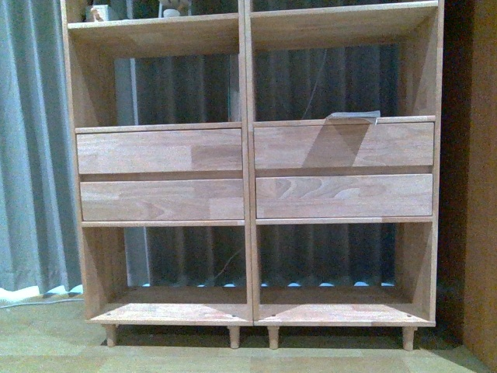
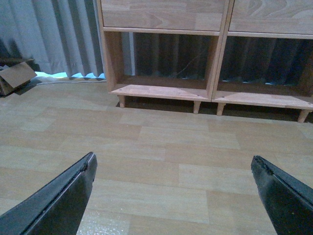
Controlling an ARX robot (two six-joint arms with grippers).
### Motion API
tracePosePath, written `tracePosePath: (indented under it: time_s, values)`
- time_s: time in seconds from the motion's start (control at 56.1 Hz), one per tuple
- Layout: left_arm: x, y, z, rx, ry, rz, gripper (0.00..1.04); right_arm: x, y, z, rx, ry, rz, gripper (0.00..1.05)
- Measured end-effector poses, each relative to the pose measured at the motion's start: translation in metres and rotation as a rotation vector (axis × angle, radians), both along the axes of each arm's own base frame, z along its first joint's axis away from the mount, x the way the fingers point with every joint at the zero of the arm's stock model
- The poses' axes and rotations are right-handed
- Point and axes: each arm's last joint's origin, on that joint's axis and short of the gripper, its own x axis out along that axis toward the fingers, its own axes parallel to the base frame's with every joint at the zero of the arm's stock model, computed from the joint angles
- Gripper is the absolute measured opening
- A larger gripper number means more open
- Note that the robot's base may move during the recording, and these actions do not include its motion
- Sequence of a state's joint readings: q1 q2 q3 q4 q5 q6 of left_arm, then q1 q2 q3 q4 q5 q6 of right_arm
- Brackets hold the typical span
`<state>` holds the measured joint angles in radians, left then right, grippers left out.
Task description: Organize books on shelf
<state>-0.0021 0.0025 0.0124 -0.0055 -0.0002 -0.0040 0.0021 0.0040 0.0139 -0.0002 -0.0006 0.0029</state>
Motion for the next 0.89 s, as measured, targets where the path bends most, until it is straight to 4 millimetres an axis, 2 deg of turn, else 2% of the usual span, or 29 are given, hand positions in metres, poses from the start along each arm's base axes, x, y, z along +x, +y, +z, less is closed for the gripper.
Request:
tracePosePath:
  time_s: [0.891]
  values:
    - [0.0000, 0.0000, 0.0001, 0.000, -0.001, 0.000, 0.97, 0.0000, 0.0000, -0.0001, 0.000, 0.000, 0.000, 0.98]
